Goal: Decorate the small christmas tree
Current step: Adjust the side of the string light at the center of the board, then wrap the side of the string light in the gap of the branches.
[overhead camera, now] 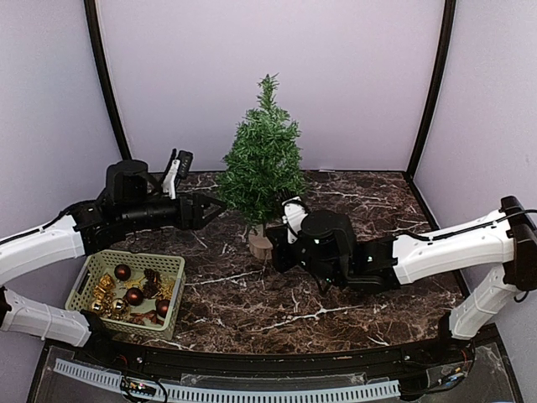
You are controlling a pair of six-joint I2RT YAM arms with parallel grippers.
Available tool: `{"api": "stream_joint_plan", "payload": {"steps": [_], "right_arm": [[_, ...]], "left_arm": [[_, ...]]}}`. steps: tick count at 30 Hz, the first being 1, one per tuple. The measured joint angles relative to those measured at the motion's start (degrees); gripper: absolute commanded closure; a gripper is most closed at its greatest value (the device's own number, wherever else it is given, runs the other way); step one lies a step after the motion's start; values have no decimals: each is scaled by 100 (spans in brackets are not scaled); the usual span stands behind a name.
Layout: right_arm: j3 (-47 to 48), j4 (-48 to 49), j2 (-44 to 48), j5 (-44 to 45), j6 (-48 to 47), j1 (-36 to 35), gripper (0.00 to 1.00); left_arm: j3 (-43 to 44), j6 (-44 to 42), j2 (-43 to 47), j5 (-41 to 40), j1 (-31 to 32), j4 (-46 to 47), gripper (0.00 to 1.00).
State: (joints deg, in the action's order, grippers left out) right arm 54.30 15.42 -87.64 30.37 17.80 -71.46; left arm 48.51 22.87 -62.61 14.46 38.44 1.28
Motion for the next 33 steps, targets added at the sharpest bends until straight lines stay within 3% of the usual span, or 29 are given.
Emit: {"api": "stream_joint_plan", "payload": {"steps": [6, 15, 27, 33], "right_arm": [[131, 4, 17, -195, -59, 0, 100], [234, 28, 17, -293, -160, 2, 100], [433, 116, 15, -306, -70, 225, 100], [472, 46, 15, -201, 232, 398, 100]], "left_arm": [[-101, 544, -592, -11, 616, 490, 21], [-87, 1003, -1508, 144, 686, 1154, 21], [-55, 1191, -1759, 52, 710, 1394, 78], [-55, 1204, -1759, -114, 713, 1364, 94]]}}
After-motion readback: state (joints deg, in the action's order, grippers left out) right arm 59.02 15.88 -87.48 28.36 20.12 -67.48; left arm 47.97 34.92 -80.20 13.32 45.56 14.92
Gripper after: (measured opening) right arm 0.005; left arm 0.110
